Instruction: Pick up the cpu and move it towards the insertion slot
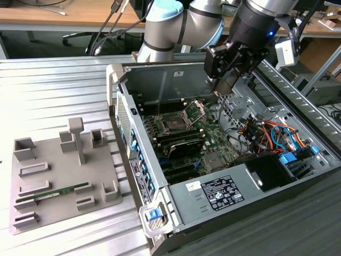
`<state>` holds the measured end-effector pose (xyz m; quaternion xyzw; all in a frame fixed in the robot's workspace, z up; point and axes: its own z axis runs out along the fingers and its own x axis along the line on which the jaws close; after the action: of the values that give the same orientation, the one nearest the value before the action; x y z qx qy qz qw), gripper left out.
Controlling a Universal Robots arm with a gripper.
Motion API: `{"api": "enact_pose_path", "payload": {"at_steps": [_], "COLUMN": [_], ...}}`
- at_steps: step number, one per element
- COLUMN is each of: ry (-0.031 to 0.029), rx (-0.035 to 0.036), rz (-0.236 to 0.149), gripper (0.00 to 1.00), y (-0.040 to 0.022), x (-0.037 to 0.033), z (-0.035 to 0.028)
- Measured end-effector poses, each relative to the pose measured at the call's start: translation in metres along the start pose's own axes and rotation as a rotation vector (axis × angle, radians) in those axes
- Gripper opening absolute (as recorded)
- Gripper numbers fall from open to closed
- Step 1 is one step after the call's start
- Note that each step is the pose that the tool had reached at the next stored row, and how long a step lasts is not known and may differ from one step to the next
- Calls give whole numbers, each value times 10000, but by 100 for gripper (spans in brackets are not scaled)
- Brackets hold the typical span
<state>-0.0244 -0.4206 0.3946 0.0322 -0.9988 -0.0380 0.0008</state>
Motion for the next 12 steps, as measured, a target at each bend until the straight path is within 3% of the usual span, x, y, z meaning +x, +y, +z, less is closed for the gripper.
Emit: {"api": "enact_pose_path", "payload": {"at_steps": [12], "ry": [0], "rx": [0], "rz": [0], "gripper": [55], "y": [13], "x": [-60], "z": [26]}}
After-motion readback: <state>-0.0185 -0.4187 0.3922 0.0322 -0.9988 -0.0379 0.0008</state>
